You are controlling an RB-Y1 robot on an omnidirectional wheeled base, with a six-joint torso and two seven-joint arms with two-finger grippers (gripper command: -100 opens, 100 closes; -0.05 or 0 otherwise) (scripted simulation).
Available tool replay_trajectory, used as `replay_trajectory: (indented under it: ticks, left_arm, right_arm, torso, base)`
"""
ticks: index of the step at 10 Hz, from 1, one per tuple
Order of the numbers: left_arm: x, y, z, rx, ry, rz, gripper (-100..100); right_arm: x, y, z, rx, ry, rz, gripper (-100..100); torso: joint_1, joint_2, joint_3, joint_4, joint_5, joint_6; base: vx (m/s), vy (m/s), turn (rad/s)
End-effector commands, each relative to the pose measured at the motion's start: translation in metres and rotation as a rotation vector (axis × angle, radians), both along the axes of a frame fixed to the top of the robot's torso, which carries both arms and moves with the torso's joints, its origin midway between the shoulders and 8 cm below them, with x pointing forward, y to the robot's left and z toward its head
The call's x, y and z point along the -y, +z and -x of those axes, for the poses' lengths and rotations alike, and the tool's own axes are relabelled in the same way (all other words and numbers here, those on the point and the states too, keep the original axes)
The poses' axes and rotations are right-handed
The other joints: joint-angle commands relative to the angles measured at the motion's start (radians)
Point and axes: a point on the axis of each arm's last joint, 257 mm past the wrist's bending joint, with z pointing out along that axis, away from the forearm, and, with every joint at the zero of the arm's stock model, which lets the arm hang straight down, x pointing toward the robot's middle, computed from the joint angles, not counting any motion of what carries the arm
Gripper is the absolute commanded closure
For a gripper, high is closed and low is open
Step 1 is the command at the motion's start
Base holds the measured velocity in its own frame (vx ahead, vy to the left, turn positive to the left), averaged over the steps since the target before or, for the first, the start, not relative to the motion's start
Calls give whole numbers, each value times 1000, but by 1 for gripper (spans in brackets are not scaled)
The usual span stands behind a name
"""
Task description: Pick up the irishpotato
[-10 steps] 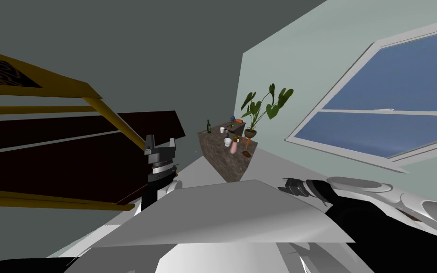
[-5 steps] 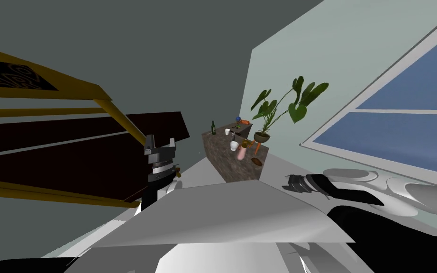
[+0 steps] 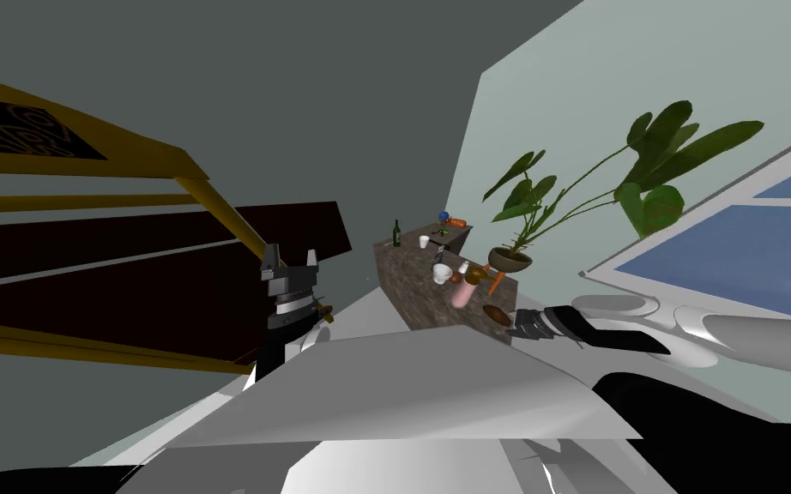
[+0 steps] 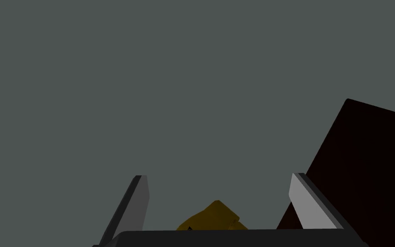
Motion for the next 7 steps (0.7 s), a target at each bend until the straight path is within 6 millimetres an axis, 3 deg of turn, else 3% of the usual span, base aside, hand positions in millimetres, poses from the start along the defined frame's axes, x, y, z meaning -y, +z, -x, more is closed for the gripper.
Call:
replay_trajectory:
  ticks: [1, 2, 3, 7]
  left_arm:
    - [0, 0, 0, 0, 0, 0, 0]
    - [0, 0, 0, 0, 0, 0, 0]
    - [0, 0, 0, 0, 0, 0, 0]
    - [0, 0, 0, 0, 0, 0, 0]
  right_arm:
    - [0, 0, 0, 0, 0, 0, -100]
    - [0, 0, -1, 1, 0, 0, 0]
    - [-1, -7, 15, 3, -17, -1, -100]
    - [-4, -20, 40, 5, -44, -4, -100]
  torso:
    - [0, 0, 0, 0, 0, 0]
    - [-3, 6, 3, 1, -1, 0]
    - [-5, 9, 5, 2, -1, 0]
    - [-8, 12, 8, 3, -2, 1]
  base:
    - [45, 33, -11]
    - [12, 8, 4]
    - [10, -6, 73]
    - [-5, -13, 67]
